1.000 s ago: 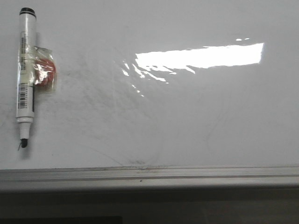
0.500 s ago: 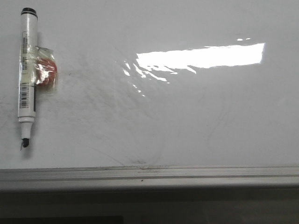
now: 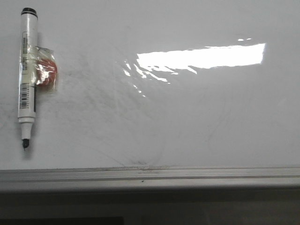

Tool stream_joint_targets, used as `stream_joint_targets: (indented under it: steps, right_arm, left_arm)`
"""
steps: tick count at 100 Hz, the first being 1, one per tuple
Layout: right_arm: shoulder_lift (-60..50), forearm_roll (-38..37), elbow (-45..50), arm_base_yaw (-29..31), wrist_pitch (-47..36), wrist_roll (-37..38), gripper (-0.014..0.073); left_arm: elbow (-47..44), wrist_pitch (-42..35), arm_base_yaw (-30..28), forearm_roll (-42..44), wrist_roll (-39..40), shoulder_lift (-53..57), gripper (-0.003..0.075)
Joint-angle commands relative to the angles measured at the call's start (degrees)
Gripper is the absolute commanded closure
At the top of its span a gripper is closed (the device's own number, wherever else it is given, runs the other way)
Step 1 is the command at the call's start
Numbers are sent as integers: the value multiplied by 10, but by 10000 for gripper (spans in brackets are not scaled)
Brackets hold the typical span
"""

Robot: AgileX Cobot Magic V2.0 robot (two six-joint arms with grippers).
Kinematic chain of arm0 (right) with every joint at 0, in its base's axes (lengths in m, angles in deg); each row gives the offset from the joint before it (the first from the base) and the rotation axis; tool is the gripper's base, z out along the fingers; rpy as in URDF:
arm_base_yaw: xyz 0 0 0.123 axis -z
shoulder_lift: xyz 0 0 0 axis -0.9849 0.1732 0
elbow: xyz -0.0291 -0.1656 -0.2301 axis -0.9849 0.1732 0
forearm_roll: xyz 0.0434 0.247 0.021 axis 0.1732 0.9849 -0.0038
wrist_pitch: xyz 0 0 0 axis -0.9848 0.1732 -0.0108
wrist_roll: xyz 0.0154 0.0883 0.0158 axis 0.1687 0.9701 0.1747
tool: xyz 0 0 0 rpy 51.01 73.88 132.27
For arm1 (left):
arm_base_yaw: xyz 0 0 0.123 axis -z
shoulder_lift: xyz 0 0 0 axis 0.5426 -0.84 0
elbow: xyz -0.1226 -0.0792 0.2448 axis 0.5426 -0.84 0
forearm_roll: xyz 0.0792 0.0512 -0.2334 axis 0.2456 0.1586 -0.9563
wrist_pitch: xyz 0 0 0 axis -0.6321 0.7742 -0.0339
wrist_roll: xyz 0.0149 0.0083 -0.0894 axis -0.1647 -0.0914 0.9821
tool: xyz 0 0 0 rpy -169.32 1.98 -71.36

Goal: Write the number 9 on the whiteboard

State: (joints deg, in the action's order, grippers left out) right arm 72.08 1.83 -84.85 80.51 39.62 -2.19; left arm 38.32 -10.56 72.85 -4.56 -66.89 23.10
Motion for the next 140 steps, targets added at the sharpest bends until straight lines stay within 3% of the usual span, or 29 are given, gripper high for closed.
stream_joint_targets:
  steps: [1, 22, 61, 106, 119, 126, 140]
  right_arm:
    - [11, 0, -14, -1, -45, -1, 657]
    - [11, 2, -14, -1, -40, -1, 657]
    - [11, 2, -14, -6, -22, -1, 657]
    - [100, 2, -36, -172, -12, -12, 657]
    - [163, 21, -80, -240, -12, -51, 648]
    - [201, 50, -110, -286, -12, -96, 586]
    - [280, 62, -171, -392, -22, -118, 315]
  left_arm:
    - [20, -69, 38, -14, 7, -35, 372]
    - [20, -149, 94, -30, 7, -131, 372]
    - [20, -210, 96, -38, 7, -255, 389]
    - [20, -217, 96, -39, 7, -280, 737]
    - [20, -217, 96, -26, 7, -280, 741]
    - [20, -221, 96, 1, 7, -280, 741]
    - [20, -249, 96, 108, 7, -278, 741]
